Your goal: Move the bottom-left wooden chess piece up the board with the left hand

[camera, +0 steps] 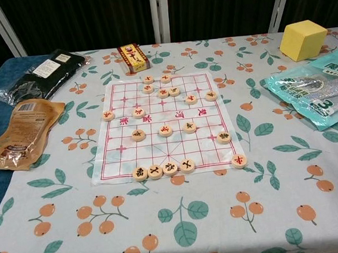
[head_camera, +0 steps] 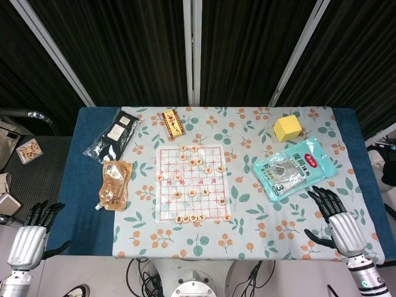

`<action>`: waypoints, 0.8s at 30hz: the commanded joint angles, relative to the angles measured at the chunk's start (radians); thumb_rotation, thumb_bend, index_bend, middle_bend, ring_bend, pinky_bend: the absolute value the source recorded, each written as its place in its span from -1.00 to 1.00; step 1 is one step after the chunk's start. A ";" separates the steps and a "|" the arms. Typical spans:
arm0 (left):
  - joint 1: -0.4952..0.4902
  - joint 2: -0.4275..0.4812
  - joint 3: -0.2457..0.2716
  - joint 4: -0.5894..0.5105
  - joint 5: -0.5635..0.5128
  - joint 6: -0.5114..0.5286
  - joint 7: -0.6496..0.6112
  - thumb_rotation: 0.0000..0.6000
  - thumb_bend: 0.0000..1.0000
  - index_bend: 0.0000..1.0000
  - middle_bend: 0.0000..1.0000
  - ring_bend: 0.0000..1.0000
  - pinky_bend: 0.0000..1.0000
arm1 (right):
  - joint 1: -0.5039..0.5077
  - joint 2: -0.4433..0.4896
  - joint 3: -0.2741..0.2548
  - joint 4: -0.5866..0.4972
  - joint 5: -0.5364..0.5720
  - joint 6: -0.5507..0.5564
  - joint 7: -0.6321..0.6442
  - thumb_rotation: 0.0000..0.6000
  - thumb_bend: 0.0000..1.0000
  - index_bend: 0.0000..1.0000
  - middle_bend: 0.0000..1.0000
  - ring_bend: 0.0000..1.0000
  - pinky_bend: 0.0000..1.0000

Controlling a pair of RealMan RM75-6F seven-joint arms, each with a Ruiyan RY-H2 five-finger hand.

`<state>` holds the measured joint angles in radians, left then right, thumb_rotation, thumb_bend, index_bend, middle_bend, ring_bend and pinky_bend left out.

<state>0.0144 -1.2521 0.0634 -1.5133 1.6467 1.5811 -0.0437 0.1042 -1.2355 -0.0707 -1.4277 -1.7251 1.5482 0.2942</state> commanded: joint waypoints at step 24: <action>-0.080 -0.015 0.015 -0.067 0.088 -0.090 0.030 1.00 -0.74 -0.73 -0.72 -1.00 -0.90 | -0.023 -0.007 0.023 0.057 0.036 0.030 0.024 1.00 -0.74 -1.00 -1.00 -1.00 -1.00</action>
<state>-0.0400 -1.2599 0.0767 -1.5609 1.7209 1.5234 -0.0262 0.0819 -1.2416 -0.0493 -1.3738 -1.6911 1.5799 0.3156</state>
